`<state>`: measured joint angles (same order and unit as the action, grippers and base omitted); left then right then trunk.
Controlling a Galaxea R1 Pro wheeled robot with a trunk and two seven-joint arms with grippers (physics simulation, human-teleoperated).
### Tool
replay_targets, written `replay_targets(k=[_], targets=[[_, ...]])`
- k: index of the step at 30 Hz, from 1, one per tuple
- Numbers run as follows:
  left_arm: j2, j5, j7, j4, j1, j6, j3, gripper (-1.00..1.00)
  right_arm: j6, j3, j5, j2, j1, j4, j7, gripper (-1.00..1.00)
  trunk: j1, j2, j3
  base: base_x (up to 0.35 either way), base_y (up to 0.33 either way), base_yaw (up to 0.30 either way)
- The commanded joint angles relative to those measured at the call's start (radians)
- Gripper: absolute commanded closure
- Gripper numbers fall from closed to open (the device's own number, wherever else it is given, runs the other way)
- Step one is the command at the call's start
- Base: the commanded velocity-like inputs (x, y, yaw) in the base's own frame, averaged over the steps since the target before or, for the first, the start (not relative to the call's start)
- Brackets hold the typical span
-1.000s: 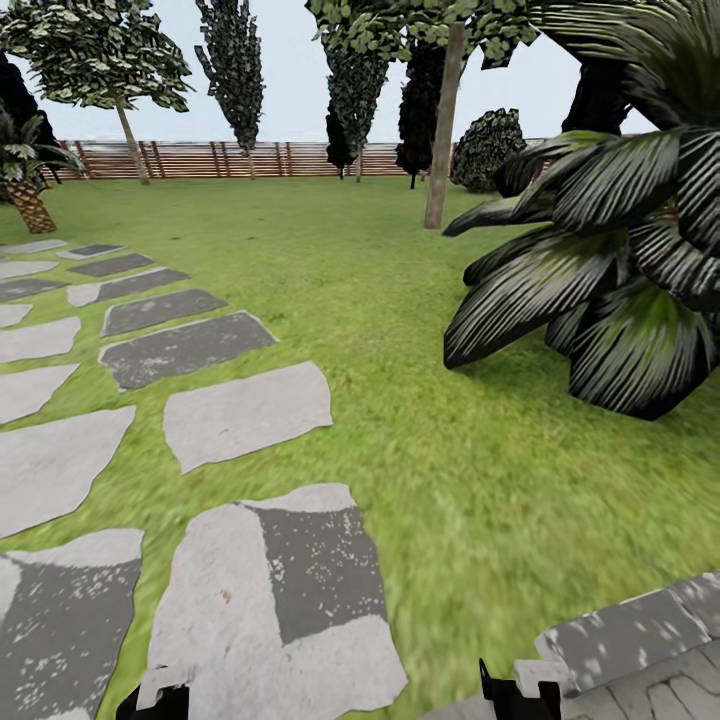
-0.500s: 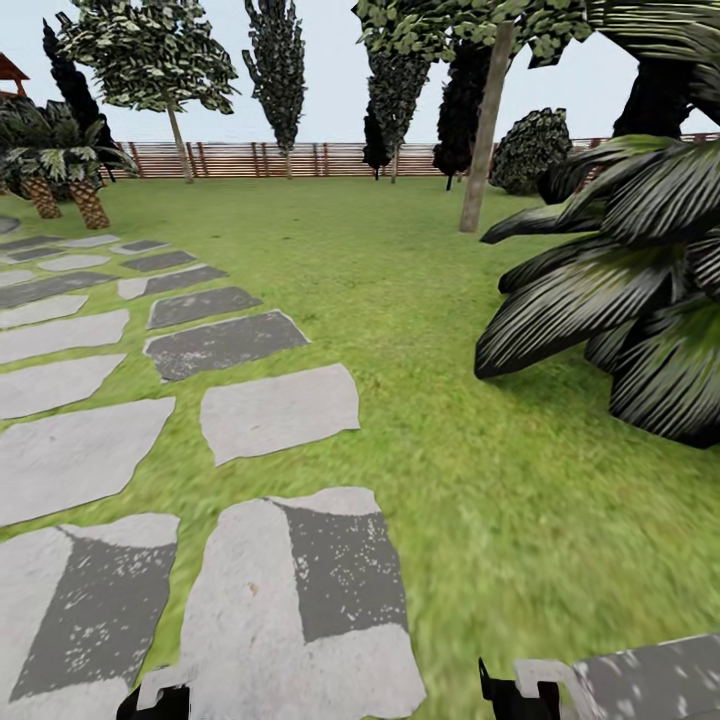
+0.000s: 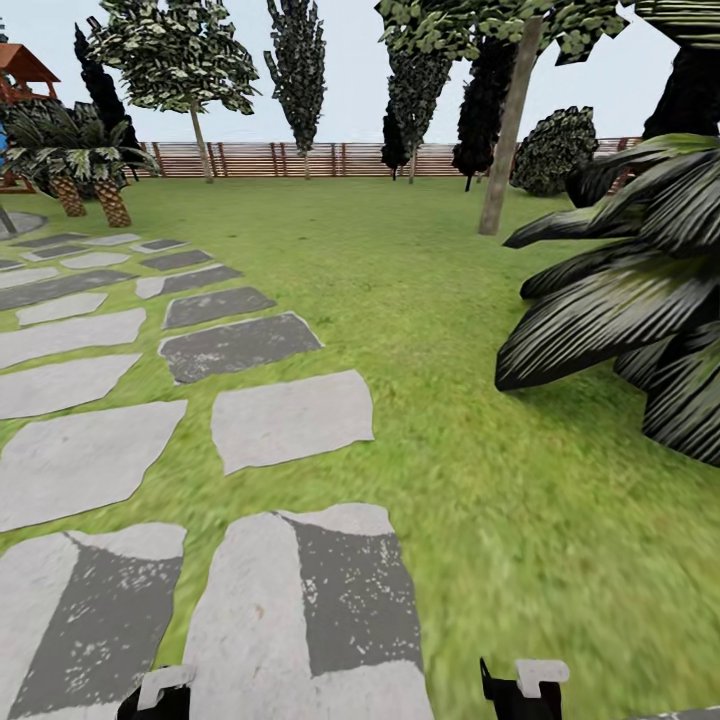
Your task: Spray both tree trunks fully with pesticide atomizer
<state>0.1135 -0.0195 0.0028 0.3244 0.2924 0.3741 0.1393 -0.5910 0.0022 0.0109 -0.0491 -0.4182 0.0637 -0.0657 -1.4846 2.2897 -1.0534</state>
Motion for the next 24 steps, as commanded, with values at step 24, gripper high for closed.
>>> replay_targets(k=[24], targets=[[-0.002,-0.003,0.000,-0.001,0.001,0.003,0.000,1.00,-0.001,0.001,0.003,0.000,-0.001,-0.001,-0.003,-1.00,0.000,0.000,-0.001,0.337,0.008,0.000]])
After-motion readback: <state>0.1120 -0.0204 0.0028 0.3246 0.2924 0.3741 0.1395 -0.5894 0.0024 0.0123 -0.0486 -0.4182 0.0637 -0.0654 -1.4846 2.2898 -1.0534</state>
